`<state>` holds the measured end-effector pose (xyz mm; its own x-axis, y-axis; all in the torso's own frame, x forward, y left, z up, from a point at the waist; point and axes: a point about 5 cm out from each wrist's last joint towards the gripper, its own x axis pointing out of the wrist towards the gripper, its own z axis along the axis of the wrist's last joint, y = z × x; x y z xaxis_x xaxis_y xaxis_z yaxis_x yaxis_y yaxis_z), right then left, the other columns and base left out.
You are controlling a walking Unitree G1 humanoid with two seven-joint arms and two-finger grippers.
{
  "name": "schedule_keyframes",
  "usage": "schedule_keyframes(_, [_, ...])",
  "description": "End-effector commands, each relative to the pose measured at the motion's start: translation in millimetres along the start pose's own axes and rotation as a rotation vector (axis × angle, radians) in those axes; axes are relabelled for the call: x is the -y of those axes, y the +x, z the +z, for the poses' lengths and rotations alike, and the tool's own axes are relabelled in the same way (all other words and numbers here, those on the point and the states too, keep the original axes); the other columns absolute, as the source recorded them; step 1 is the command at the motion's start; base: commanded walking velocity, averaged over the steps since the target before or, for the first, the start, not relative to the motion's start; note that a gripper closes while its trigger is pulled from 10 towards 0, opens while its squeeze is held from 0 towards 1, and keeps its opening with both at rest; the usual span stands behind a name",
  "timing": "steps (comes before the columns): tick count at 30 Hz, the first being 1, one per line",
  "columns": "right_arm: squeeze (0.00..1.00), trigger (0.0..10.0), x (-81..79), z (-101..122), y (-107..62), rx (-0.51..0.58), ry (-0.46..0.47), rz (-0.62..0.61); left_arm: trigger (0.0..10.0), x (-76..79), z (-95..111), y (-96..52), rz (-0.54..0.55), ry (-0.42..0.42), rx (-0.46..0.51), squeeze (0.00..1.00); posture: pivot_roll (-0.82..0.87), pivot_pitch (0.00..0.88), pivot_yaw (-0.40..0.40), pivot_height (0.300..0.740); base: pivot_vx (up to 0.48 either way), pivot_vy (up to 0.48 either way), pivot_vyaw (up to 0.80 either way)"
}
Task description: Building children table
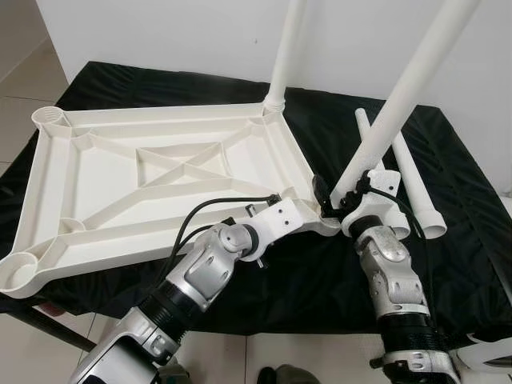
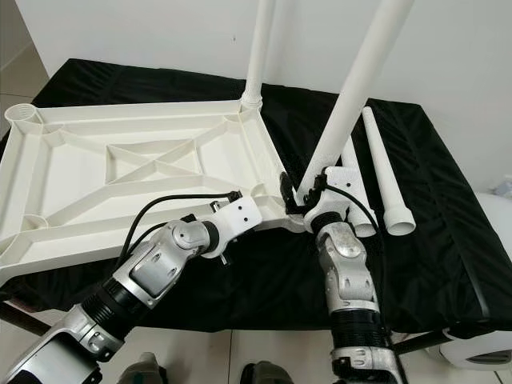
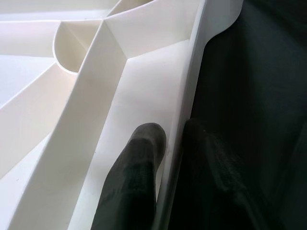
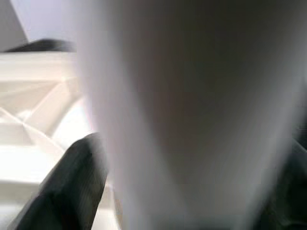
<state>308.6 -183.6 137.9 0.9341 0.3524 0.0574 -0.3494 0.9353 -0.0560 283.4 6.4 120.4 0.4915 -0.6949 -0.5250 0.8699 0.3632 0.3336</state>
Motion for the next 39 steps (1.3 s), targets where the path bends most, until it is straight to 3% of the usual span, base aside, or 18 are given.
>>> schedule_keyframes(1, [0.00,10.0,2.1,-4.6,-4.3,-0.019,-0.001,0.125,10.0,20.2,8.8,5.6,-0.126,0.028,0.044,0.00,0.04,0.000,-0.094,0.740,0.000,0.000,0.00])
schedule_keyframes(13, [0.00,10.0,34.6,-11.2,-22.8,-0.116,0.003,0.361,10.0,20.5,8.6,5.2,-0.132,0.035,0.044,0.00,0.03,0.000,-0.087,0.740,0.000,0.000,0.00])
schedule_keyframes(21, [0.00,10.0,53.8,-2.8,-15.8,-0.111,-0.006,0.386,10.0,20.5,9.2,5.3,-0.136,0.039,0.043,0.00,0.03,0.000,-0.079,0.740,0.000,0.000,0.00])
schedule_keyframes(22, [0.00,8.9,55.7,-0.2,-12.7,-0.102,-0.003,0.380,10.0,20.4,9.2,5.1,-0.137,0.040,0.043,0.00,0.04,0.000,-0.076,0.740,0.000,0.000,0.00])
schedule_keyframes(24, [0.00,9.3,56.6,3.4,-7.8,-0.092,-0.008,0.378,10.0,20.0,9.2,4.9,-0.138,0.042,0.043,0.00,0.04,0.000,-0.075,0.740,0.000,0.000,0.00])
schedule_keyframes(25, [0.00,4.6,56.6,4.0,-6.1,-0.091,-0.009,0.385,10.0,19.8,9.0,4.7,-0.137,0.042,0.042,0.00,0.04,0.000,-0.075,0.740,0.000,0.000,0.00])
schedule_keyframes(27, [0.00,4.6,56.3,4.1,-5.2,-0.091,-0.014,0.391,10.0,19.5,8.9,4.5,-0.136,0.042,0.041,0.00,0.04,0.000,-0.075,0.740,0.000,0.000,0.00])
schedule_keyframes(28, [0.00,0.3,55.6,3.4,-4.9,-0.098,-0.017,0.402,10.0,19.4,8.6,4.3,-0.135,0.042,0.040,0.00,0.05,0.000,-0.076,0.740,0.000,0.000,0.00])
schedule_keyframes(39, [0.00,0.2,57.9,-6.3,-11.2,-0.152,-0.006,0.458,10.0,18.5,7.7,2.7,-0.132,0.036,0.036,0.00,0.04,0.000,-0.075,0.740,0.000,0.000,0.00])
